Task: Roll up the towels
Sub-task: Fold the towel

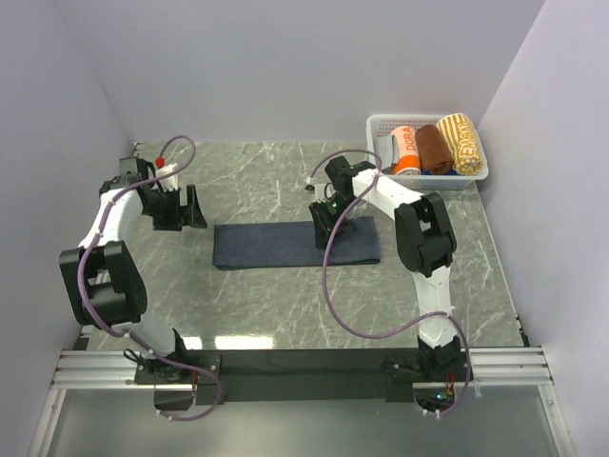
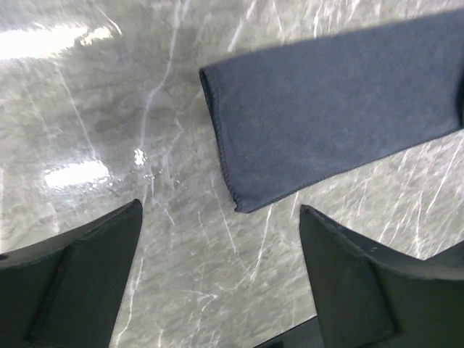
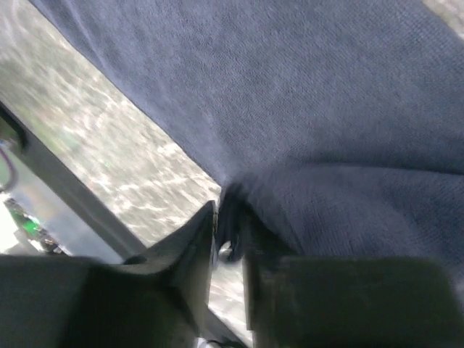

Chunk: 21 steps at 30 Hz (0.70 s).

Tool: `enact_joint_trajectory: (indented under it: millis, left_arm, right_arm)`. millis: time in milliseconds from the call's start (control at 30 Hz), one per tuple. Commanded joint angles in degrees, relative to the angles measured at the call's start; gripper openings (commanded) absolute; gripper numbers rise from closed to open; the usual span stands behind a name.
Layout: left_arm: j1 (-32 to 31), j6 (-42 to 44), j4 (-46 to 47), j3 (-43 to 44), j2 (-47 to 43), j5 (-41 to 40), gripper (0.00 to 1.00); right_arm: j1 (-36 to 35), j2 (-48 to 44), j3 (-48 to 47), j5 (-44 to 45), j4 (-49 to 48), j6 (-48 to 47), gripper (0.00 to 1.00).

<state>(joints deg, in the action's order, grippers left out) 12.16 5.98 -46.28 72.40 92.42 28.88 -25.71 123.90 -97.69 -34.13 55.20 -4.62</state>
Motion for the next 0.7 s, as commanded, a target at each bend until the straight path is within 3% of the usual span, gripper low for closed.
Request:
enact_joint_trajectory:
  millis: [0,67,100,133,233,467,667]
  left_arm:
    - [-0.9,2.3,0.5,-1.7,-2.2,2.0,0.90]
    - [-2.2,2.7,0.5,-2.4,-1.9,2.2,0.72]
    - [-2.9,2.8,0.2,-2.6,-1.5,2.1,0.64]
    - [-4.5,2.9,0.1,-2.8,-0.9,2.1,0.49]
    - [-7.7,2.2,0.6,-3.6,0.8,2.7,0.30]
    - [-10.9,-0.3,2.3,-3.5,7.9,2.9,0.07]
    - [-13.8,-1.9,4.2,-1.5,15.4,1.4,0.00]
  right_arm:
    - [-0.8,0.6,-3.1,-1.4,1.2,-0.9,0.37]
    - [-0.8,-0.8,-3.3,-1.4,2.2,-1.6,0.48]
    - [-0.5,-1.5,-3.7,-1.4,2.7,-2.3,0.49]
    - [-0.1,-3.2,-3.8,-1.5,2.9,-2.5,0.49]
    - [3.0,-6.7,-4.0,-1.0,4.1,-4.1,0.49]
    - [11.7,-8.3,-0.3,9.9,5.4,-9.1,0.30]
    - [13.1,-6.0,4.7,13.1,-0.3,-9.5,0.29]
